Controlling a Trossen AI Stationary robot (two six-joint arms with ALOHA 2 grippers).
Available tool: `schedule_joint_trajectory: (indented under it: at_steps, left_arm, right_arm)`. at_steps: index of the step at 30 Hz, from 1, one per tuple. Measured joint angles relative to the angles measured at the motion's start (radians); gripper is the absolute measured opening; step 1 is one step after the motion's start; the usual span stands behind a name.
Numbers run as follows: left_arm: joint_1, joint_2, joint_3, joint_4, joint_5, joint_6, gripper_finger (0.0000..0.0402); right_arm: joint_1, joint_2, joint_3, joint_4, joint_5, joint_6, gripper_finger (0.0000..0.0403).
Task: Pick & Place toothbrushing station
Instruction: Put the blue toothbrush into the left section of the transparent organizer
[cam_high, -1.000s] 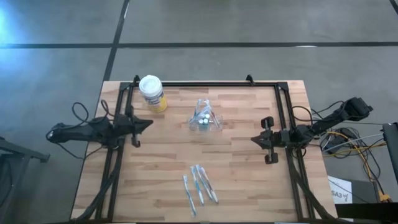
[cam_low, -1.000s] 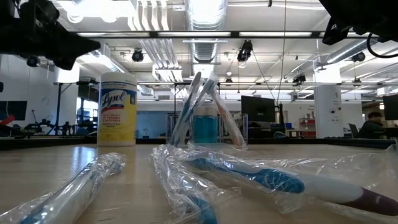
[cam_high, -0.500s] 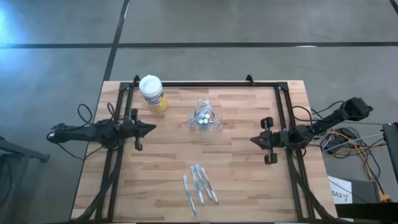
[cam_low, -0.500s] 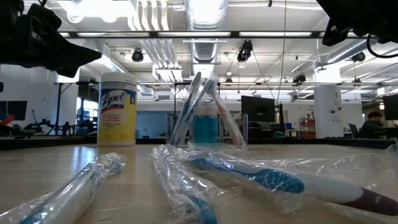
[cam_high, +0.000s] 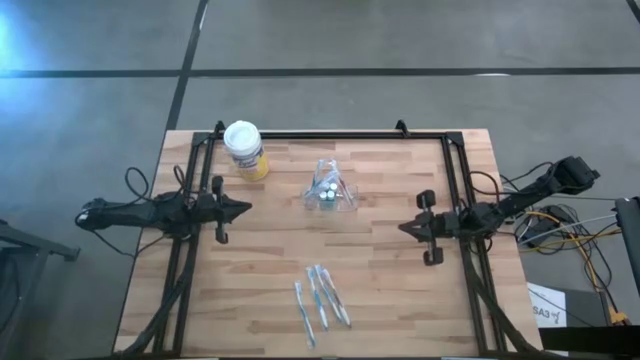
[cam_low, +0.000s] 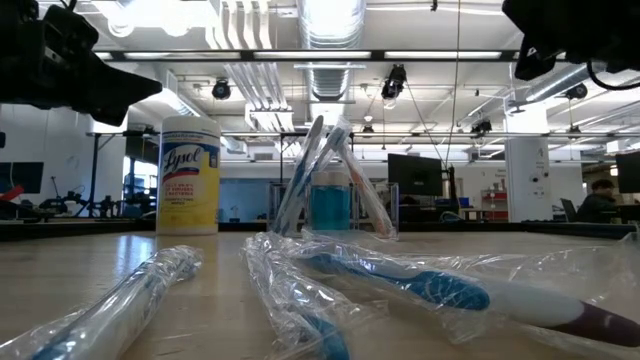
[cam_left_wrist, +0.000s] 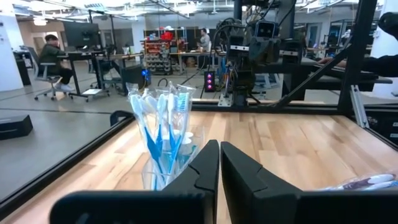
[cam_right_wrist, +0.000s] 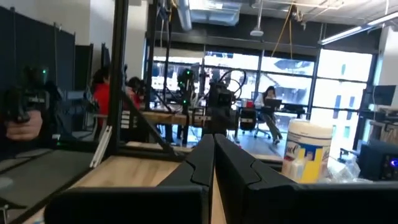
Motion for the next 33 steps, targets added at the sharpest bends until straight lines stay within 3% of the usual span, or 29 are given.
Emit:
schedule_joint_trajectory:
  at_steps: [4, 9, 12, 19, 23, 33]
  left_arm:
    - [0.000, 0.000, 0.001, -0.001, -0.001, 0.000, 0.0018]
    - [0.000, 0.000, 0.001, -0.004, -0.002, 0.001, 0.0014]
    - [0.000, 0.000, 0.003, -0.012, -0.002, 0.001, 0.0014]
    - [0.000, 0.000, 0.005, -0.021, 0.001, 0.031, 0.0006]
    - [0.000, 0.000, 0.018, -0.032, 0.066, 0.031, 0.0004]
    - [0.000, 0.002, 0.028, -0.086, 0.098, -0.023, 0.0033]
  right_arm:
    - [0.000, 0.037, 0.086, -0.155, 0.009, 0.005, 0.0008]
    - [0.000, 0.153, 0.303, -0.508, 0.164, 0.126, 0.0008]
    - [0.000, 0.264, 0.435, -0.674, 0.203, 0.208, 0.0008]
    - [0.018, 0.549, 0.708, -0.856, 0.202, 0.350, 0.0008]
    - [0.044, 0.703, 0.864, -0.954, 0.201, 0.454, 0.0008]
    - [0.089, 1.046, 1.280, -1.218, 0.201, 0.702, 0.0008]
